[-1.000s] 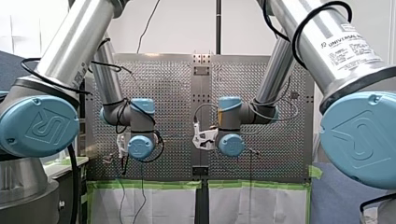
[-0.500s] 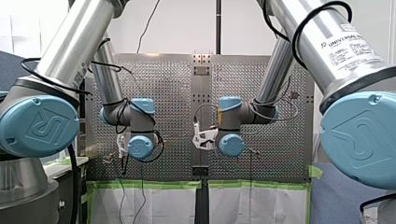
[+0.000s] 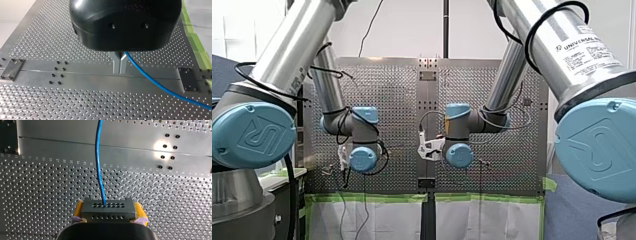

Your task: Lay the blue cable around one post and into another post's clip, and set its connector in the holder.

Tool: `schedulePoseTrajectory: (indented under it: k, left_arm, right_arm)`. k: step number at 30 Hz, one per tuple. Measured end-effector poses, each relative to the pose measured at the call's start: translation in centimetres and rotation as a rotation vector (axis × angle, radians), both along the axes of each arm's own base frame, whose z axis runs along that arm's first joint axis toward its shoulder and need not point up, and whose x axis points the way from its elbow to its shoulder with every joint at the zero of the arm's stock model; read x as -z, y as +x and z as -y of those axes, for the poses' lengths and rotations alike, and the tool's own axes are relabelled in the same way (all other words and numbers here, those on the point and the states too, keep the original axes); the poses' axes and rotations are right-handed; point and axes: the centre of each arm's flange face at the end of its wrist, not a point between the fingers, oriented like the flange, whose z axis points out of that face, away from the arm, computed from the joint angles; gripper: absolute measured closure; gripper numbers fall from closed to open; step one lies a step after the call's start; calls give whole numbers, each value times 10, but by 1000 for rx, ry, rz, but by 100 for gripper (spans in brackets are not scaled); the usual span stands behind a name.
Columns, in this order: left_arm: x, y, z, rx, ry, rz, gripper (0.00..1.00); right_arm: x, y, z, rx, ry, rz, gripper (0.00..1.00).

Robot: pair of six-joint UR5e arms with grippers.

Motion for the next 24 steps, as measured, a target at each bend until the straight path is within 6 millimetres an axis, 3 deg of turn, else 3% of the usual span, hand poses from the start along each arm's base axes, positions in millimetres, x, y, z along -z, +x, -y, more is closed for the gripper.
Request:
schedulePoseTrajectory:
  k: [12,24]
  left_arm:
    - [38,-8,-4,2,46,-72,100]
    - [42,-10,-5,2,52,-82,100]
  right_arm:
    - [0,0,0,0,0,0,100]
    - [5,6,-4,-1,20,2,100]
